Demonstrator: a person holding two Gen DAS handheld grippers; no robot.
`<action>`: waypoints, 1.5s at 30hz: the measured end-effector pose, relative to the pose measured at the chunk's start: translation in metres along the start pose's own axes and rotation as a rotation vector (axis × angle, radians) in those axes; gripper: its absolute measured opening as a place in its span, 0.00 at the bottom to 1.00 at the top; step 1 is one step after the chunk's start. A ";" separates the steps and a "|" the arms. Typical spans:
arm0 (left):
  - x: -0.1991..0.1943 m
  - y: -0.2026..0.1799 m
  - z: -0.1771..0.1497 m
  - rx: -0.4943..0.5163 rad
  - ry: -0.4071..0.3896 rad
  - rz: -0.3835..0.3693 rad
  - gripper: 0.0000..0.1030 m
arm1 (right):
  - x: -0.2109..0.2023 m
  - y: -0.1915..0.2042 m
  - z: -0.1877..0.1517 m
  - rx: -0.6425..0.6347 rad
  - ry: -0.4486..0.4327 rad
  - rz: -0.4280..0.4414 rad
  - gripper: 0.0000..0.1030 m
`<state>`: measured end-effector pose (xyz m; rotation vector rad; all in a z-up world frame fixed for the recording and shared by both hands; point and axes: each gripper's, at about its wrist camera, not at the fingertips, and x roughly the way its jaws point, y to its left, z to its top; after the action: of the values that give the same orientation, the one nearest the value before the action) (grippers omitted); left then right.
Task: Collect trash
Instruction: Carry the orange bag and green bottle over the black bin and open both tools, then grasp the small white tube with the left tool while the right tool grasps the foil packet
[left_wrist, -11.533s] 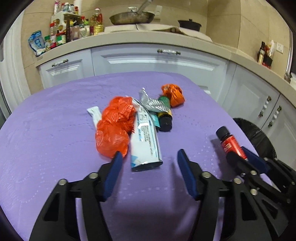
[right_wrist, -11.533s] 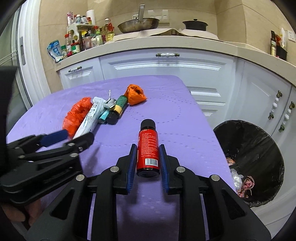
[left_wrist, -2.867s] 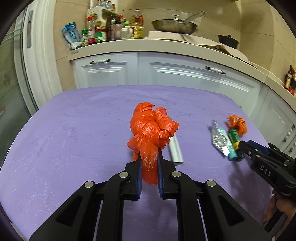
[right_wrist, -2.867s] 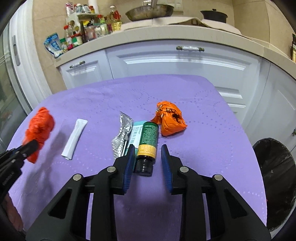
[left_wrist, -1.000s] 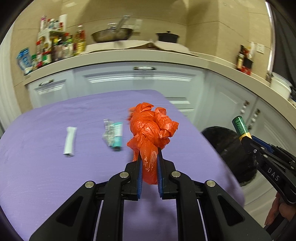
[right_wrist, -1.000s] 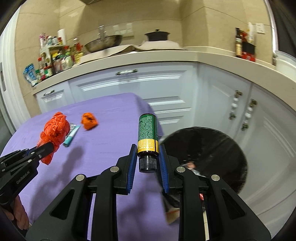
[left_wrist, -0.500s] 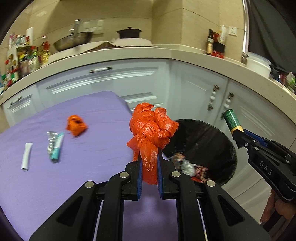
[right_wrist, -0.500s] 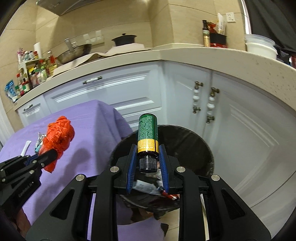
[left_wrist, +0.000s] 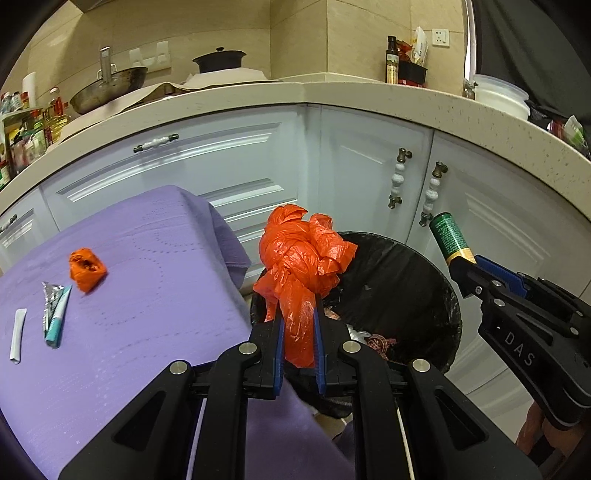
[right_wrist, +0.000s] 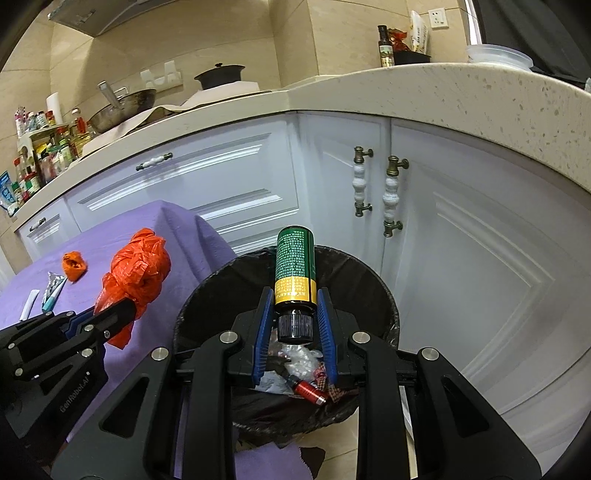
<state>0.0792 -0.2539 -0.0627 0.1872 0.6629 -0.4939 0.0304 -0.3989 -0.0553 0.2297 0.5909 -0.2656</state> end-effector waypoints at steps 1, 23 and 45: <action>0.003 -0.002 0.001 0.001 0.002 0.000 0.13 | 0.002 -0.001 0.001 0.001 -0.001 -0.003 0.23; 0.006 0.021 0.006 -0.069 -0.007 0.035 0.44 | 0.011 -0.004 0.003 0.033 -0.008 -0.011 0.30; -0.057 0.165 -0.034 -0.221 -0.015 0.352 0.51 | 0.008 0.140 0.007 -0.114 0.015 0.244 0.31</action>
<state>0.1041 -0.0779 -0.0513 0.0882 0.6487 -0.0823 0.0839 -0.2700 -0.0354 0.1917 0.5852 0.0054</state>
